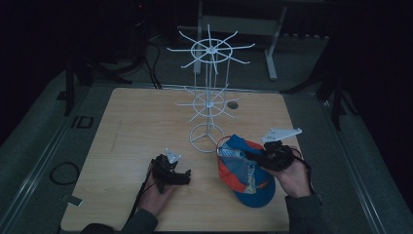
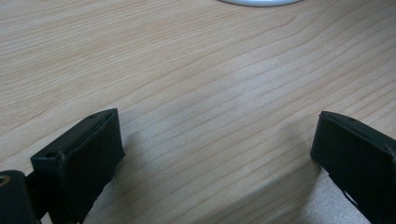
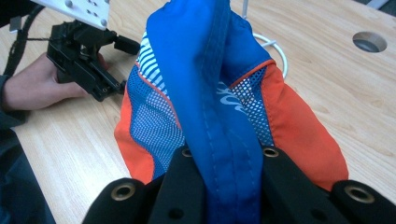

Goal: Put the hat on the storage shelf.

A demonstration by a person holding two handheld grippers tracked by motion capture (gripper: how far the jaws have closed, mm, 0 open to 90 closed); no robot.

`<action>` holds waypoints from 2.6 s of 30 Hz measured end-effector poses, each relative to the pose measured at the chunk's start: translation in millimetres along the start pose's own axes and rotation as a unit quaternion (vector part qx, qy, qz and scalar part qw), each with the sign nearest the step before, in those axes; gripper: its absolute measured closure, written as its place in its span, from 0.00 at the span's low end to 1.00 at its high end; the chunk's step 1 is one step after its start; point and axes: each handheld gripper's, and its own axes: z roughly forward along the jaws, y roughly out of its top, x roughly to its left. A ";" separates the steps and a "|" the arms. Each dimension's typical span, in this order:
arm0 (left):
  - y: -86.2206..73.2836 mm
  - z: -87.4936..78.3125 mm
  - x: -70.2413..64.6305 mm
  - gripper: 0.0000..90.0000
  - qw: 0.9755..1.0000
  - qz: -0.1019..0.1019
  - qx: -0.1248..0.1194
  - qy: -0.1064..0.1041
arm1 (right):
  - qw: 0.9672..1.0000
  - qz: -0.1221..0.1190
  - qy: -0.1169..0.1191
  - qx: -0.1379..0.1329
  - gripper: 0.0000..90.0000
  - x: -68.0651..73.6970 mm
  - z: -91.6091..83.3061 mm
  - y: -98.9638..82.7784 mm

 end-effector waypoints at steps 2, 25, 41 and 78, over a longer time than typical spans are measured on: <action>0.0 0.1 0.0 0.03 1.000 0.000 -0.001 0.000 | 1.000 -0.002 0.001 -0.003 0.97 -0.4 -2.5 1.4; 0.0 0.0 0.0 0.03 1.000 0.000 0.000 0.000 | 1.000 -0.011 -0.002 -0.029 0.97 4.7 -24.7 12.7; 0.0 0.0 0.0 0.03 1.000 0.000 0.000 0.000 | 0.999 -0.013 -0.005 -0.051 0.97 5.4 -41.4 15.0; -0.1 0.0 -0.2 0.03 1.000 -0.001 0.000 -0.001 | 0.995 -0.029 -0.018 -0.098 0.97 9.3 -73.7 34.1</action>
